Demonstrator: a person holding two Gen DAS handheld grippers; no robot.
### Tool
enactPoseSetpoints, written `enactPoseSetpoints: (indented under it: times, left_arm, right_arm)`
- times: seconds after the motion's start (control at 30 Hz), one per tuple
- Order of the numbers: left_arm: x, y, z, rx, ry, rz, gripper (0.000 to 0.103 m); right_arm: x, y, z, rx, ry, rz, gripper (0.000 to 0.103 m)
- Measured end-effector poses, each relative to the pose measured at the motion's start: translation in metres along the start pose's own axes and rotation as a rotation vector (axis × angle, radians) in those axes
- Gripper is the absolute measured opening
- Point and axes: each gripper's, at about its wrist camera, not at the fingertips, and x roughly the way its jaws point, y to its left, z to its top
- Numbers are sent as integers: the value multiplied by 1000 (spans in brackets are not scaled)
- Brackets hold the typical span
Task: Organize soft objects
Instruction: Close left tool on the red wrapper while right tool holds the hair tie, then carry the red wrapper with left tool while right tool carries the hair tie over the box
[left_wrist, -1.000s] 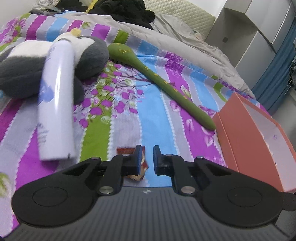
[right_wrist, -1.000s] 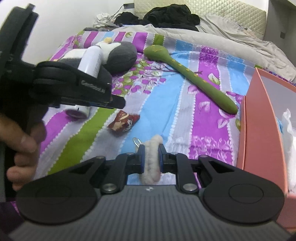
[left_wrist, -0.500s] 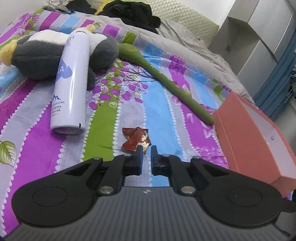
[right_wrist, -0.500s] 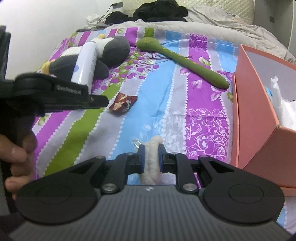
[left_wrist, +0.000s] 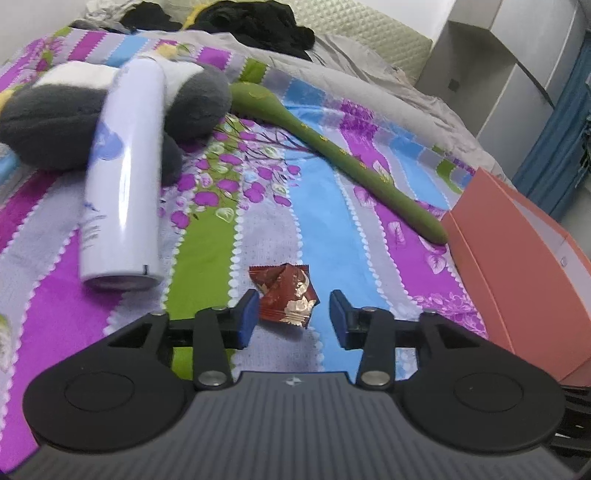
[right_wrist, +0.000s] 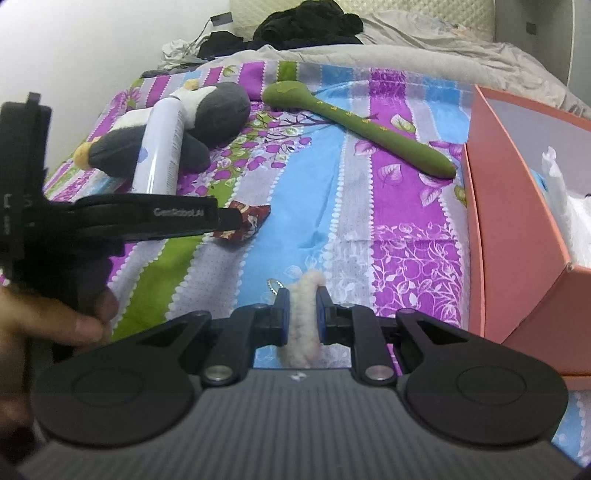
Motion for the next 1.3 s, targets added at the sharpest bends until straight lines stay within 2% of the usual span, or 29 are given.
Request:
enactPoseSetpoints:
  times: [0.2,0.3,0.33,0.5,0.87,1.13,1.3]
  left_arm:
    - [24,-4,-3,55,34,19,50]
    - [31,-5,-6,78,20,43,48]
    - [32,-5,-6,82,15,48,43]
    - [29,-5,-8,93,-7,68,41]
    - [-12,-3,-28,64,17,7,40]
    - [-54,0,-25,7,8,-19,40]
    - [-78,-10,-15,12,-12,-13,40]
  right_arm:
    - [1,-4,1,11,29,-16,18]
    - [2,-5,1,-1,42,-21,18]
    - [2,-5,0,0,46,-22,18]
    - [0,-6,0,2,51,-21,18]
    - [-7,-5,-4,39,46,-26,18]
    - [-27,-2,2,40,6,7,18]
    - [-44,-3,15,44,-27,31,18]
